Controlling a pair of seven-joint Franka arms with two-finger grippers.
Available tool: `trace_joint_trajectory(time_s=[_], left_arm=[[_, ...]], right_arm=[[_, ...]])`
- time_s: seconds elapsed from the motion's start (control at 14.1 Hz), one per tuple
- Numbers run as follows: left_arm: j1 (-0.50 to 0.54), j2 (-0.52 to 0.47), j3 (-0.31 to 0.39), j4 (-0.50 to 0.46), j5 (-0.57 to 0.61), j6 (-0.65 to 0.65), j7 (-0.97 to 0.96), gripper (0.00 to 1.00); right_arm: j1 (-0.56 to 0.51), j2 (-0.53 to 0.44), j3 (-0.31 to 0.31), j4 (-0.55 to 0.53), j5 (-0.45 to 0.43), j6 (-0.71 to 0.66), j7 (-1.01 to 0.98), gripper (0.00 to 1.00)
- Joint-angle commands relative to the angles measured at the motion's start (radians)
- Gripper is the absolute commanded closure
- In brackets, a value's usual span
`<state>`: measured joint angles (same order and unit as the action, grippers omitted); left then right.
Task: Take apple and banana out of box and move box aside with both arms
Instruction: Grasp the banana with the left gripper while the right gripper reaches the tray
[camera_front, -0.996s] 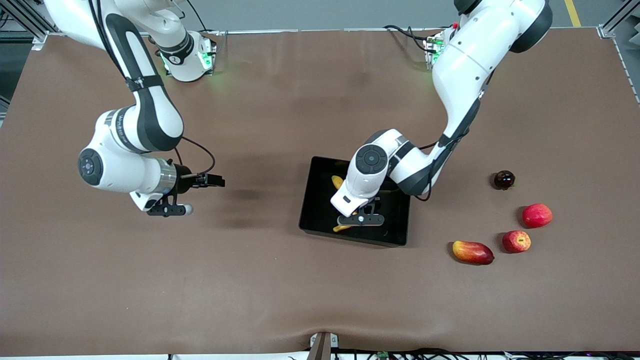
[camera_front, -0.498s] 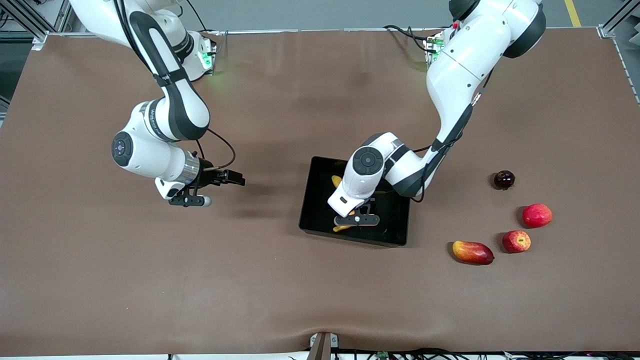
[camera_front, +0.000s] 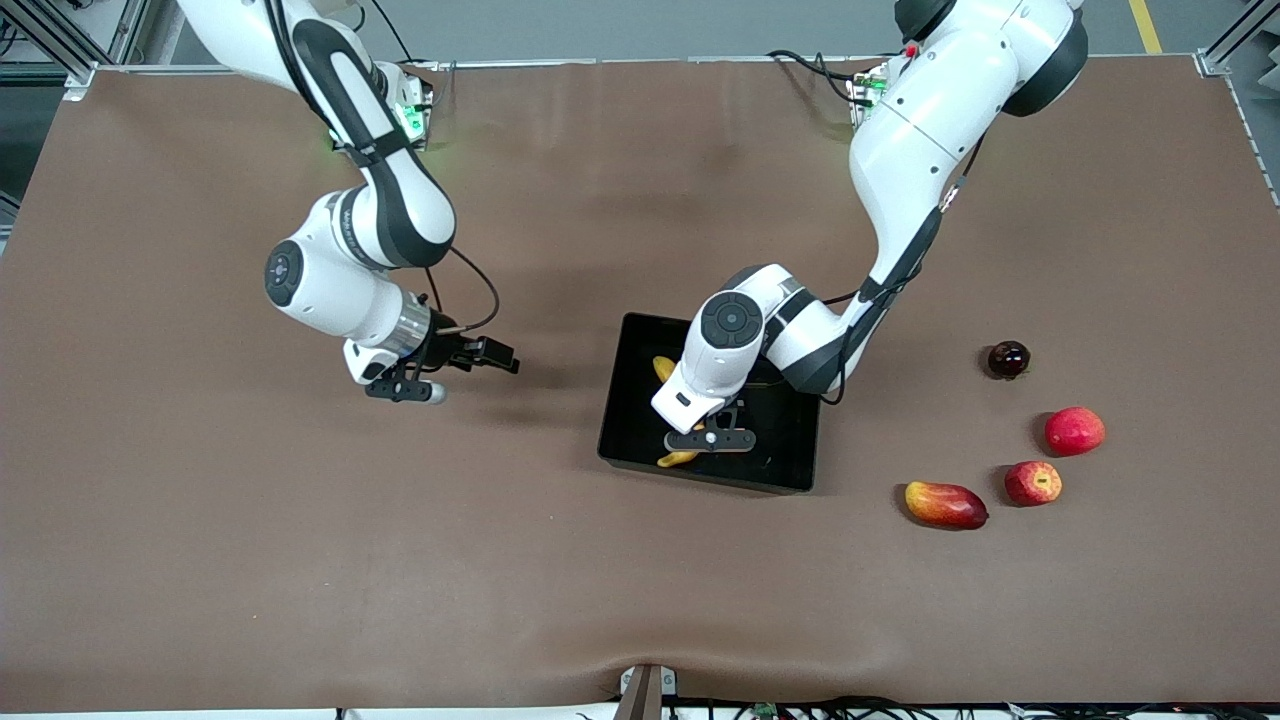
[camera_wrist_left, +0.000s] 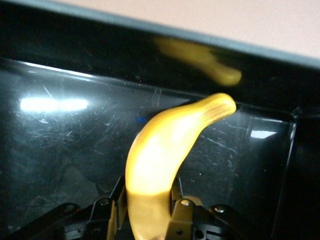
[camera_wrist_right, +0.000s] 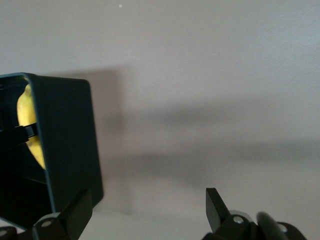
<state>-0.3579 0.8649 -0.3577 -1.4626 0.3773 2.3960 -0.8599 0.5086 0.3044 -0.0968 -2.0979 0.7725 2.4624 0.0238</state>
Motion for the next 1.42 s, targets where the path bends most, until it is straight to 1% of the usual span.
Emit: trace_joint_trajectory(time_s=[0.0,0.07,0.21,0.36,0.43,0.57,0.71,0.85,0.93,1.07,1.14,1.28,1.35], left_arm=[[0.002,-0.046,0.014,0.002,0.032,-0.020,-0.008,1.00],[0.014,-0.058,0.014,0.002,0.032,-0.029,-0.007,1.00],[0.033,-0.099,0.013,0.002,0.032,-0.052,0.001,1.00],[0.043,-0.164,0.013,0.001,0.032,-0.139,0.007,1.00],[0.062,-0.197,0.011,0.001,0.031,-0.185,0.019,1.00],[0.114,-0.253,-0.003,-0.001,0.006,-0.263,0.108,1.00],[0.158,-0.299,-0.003,-0.002,-0.049,-0.316,0.189,1.00],[0.226,-0.352,-0.004,-0.028,-0.074,-0.366,0.249,1.00],[0.264,-0.378,-0.004,-0.065,-0.074,-0.386,0.293,1.00],[0.347,-0.429,-0.003,-0.172,-0.069,-0.383,0.407,1.00],[0.382,-0.437,-0.003,-0.214,-0.067,-0.380,0.454,1.00],[0.440,-0.440,-0.003,-0.298,-0.048,-0.358,0.504,1.00],[0.471,-0.443,-0.003,-0.347,-0.007,-0.325,0.513,1.00]], right_arm=[[0.024,-0.013,-0.006,0.018,0.095,0.006,-0.002,0.00],[0.034,-0.010,-0.006,0.030,0.119,0.006,-0.002,0.00],[0.039,0.010,-0.006,0.061,0.137,0.006,-0.002,0.00],[0.048,0.027,-0.006,0.096,0.137,0.004,0.019,0.00],[0.057,0.041,-0.006,0.128,0.137,0.001,0.063,0.00],[0.073,0.076,-0.008,0.195,0.130,-0.003,0.128,0.00],[0.090,0.129,-0.008,0.266,0.122,-0.002,0.127,0.00],[0.109,0.201,-0.009,0.361,0.116,-0.002,0.124,0.00],[0.122,0.246,-0.011,0.415,0.075,-0.005,0.123,0.00],[0.126,0.332,-0.009,0.510,-0.110,-0.026,0.137,0.00],[0.128,0.360,-0.009,0.553,-0.187,-0.069,0.160,0.00],[0.143,0.393,-0.009,0.611,-0.300,-0.166,0.235,0.00],[0.145,0.409,-0.008,0.628,-0.324,-0.178,0.281,0.00]])
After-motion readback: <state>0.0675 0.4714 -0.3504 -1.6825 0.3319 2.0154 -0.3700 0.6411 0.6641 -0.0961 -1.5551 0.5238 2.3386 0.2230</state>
